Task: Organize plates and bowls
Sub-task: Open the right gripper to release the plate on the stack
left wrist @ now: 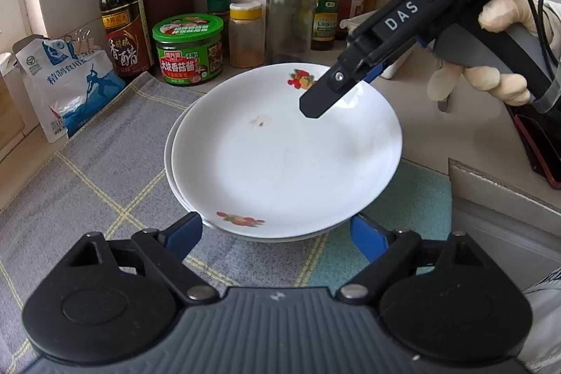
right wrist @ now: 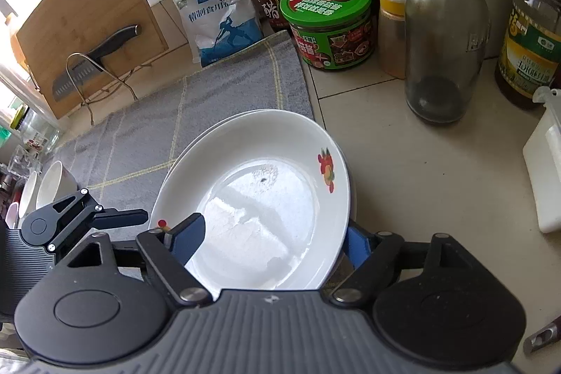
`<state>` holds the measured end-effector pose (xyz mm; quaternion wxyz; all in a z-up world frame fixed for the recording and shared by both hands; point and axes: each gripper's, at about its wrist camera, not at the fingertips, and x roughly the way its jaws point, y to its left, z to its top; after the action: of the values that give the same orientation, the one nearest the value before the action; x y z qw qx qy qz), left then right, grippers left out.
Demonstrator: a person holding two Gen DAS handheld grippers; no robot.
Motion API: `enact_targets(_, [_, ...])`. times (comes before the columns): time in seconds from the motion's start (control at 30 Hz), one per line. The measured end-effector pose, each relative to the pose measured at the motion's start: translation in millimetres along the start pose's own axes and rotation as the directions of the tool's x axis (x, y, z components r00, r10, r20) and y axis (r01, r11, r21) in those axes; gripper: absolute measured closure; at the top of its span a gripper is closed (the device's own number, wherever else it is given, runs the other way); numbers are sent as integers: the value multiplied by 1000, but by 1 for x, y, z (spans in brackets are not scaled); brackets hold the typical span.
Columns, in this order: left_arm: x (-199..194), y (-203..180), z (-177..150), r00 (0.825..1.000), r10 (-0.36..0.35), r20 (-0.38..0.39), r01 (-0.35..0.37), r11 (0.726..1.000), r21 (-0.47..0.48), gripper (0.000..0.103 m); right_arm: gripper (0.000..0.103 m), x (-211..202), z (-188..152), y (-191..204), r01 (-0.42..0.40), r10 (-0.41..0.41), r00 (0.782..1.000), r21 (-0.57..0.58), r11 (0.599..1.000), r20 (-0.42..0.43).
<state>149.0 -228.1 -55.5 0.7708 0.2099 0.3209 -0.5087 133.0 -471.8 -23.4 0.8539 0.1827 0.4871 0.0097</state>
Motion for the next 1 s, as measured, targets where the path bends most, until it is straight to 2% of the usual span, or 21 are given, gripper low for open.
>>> enact_targets(0.2, [-2, -1, 0, 1000, 4, 6, -4, 1000, -11, 12, 12, -2, -1, 0, 36, -36, 999, -7, 999, -4])
enact_targets(0.3, [-3, -1, 0, 1000, 2, 13, -1, 1000, -22, 9, 10, -8, -1, 3, 20, -19, 1000, -21, 1000, 17])
enact_targets(0.37, [-3, -1, 1, 1000, 8, 12, -8, 1000, -27, 3, 8, -11, 0, 7, 33, -32, 999, -43, 999, 31])
enact_targets(0.47, [-6, -1, 1, 1000, 1, 22, 0, 999, -45, 3, 1, -17, 0, 16, 55, -50, 997, -80, 995, 67])
enact_targets(0.57, [-10, 0, 1, 999, 4, 40, -1, 998, -65, 2, 0, -20, -1, 26, 97, -84, 992, -135, 986, 99])
enact_targets(0.8, [-25, 0, 3, 994, 47, 96, -38, 995, -94, 2, 0, -28, 1, 54, 168, -123, 976, -263, 950, 179])
enact_targets(1.0, [-48, 5, -1, 974, 141, 179, -109, 978, -176, 2, 0, -30, 8, 69, 174, -105, 971, -337, 925, 213])
